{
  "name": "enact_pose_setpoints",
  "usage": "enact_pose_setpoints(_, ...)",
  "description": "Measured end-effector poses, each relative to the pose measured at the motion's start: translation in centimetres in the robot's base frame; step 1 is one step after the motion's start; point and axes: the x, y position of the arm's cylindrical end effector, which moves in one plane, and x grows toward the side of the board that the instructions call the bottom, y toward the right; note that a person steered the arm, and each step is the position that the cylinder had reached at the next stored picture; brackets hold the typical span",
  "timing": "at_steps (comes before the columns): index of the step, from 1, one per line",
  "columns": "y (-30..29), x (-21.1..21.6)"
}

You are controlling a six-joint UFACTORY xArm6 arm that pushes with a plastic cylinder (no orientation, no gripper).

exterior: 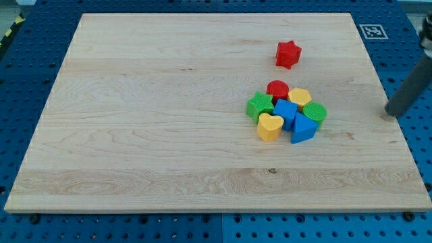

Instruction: Slightly push the red star to the top right of the red circle

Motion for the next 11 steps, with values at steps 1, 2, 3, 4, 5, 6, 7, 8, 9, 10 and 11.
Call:
enact_pose_setpoints(1,-0.3,-7.8)
enact_pose_setpoints(2,-4.2,-15.7)
enact_pose_setpoints(3,-9.1,-18.3)
enact_pose_setpoints(4,-13.2,-18.3)
enact_pose_setpoints(5,-15.3,-18.3)
enact_pose_setpoints(6,-15.4,-16.9)
enact_pose_setpoints(7,-15.4,-16.7)
enact_pose_setpoints(8,-15.4,-15.0)
enact_pose_setpoints(9,-15.4,-14.3)
enact_pose_setpoints(10,-12.2,-13.5)
enact_pose_setpoints(11,-12.0,-11.8)
